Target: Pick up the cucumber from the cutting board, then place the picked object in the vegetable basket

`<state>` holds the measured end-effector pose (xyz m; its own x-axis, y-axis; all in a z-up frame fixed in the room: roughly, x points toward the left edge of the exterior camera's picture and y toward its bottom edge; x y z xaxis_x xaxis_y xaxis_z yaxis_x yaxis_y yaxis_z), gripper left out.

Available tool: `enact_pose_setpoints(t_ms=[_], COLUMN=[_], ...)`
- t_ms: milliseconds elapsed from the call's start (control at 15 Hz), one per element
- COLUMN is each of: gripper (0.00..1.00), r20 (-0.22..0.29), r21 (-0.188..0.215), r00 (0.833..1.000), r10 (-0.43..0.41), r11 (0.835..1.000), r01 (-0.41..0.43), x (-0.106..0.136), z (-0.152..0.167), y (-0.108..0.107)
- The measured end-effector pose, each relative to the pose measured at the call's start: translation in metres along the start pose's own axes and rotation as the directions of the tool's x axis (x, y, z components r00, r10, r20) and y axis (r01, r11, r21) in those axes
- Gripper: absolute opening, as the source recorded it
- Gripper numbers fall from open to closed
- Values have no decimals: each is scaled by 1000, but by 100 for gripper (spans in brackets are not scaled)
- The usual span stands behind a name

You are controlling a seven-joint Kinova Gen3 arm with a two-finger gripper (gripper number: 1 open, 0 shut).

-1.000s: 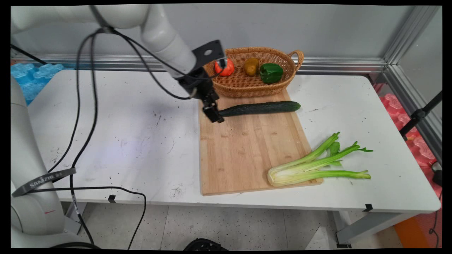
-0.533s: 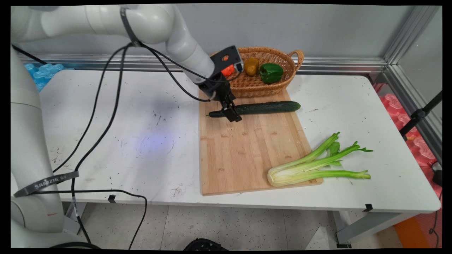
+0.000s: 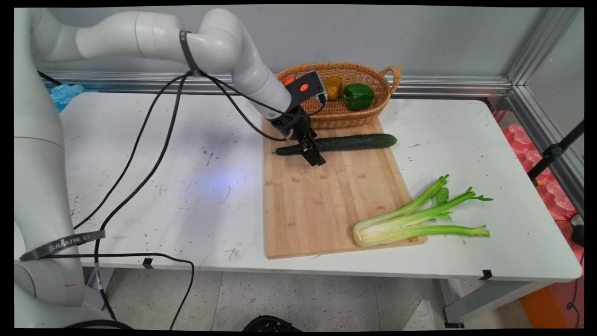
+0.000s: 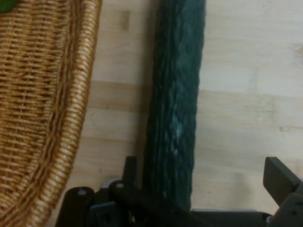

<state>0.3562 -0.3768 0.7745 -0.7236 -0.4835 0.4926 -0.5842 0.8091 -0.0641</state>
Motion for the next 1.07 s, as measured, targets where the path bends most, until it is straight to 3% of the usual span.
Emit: enact_pose_setpoints(t_ms=[533,600,1067], gripper=[100,0,0], r20=[-7,-7,-11], r21=[3,-1,-40], r00=[1000,1000,998], r10=[-23,-27,-64], r11=[1000,1000,997], r01=[23,27,63], x=[1,2,13], z=[14,14,5], y=[-8,-8,-4])
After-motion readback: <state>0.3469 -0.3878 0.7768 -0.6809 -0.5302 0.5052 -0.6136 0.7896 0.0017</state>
